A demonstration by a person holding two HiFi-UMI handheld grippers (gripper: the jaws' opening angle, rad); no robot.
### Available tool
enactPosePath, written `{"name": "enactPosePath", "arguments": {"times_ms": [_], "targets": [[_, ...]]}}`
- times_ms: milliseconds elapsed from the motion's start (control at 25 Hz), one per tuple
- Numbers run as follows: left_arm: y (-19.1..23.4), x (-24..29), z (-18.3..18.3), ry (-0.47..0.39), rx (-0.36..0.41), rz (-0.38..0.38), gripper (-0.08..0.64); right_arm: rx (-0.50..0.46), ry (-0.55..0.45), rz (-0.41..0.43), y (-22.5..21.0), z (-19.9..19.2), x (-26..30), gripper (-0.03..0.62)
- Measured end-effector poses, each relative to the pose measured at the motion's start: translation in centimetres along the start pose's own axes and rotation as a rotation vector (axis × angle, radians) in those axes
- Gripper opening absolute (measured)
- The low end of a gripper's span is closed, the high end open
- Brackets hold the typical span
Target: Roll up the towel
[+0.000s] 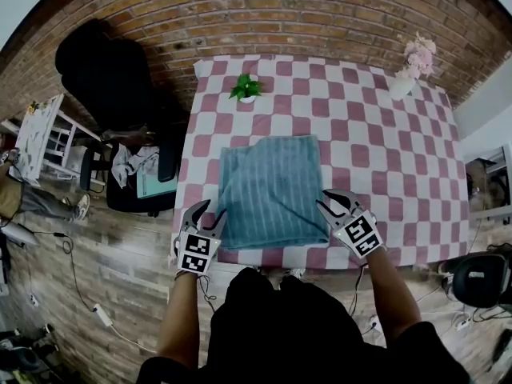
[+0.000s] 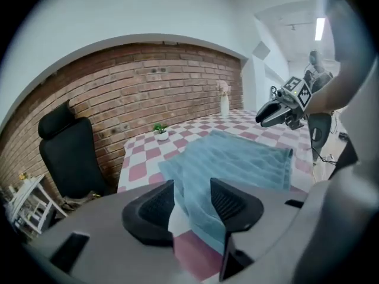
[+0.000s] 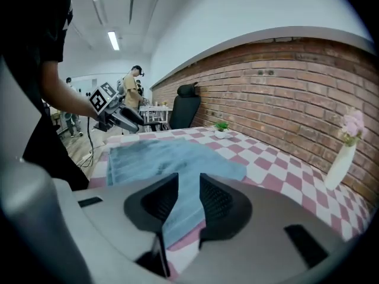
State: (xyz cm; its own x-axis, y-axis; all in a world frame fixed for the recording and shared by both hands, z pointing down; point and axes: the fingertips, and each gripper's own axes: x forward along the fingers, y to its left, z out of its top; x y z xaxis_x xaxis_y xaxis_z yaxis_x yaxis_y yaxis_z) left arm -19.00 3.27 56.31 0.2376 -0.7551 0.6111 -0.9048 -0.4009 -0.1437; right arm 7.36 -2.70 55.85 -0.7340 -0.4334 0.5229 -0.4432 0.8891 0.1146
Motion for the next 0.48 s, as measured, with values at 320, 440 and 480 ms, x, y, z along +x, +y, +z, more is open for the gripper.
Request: {"name": "enactPosePath", "arguments": {"times_ms": [320, 440, 480], "targets": [[1.8, 6.7, -0.3, 0.095, -0.158, -0.055, 0.183, -0.138, 0.092, 0.075, -3.0, 3.9, 6.6, 0.116], [2.4, 8.2, -0.1, 0.091, -0.184, -0.082, 0.164, -0.190, 0.155, 0.097, -3.2, 4.9, 9.1, 0.133], [2.3, 8.7, -0.1, 0.095, -0.194, -0.100, 0.167, -0.207, 0.177, 0.103, -3.3, 5.1, 9.9, 0.133]]}}
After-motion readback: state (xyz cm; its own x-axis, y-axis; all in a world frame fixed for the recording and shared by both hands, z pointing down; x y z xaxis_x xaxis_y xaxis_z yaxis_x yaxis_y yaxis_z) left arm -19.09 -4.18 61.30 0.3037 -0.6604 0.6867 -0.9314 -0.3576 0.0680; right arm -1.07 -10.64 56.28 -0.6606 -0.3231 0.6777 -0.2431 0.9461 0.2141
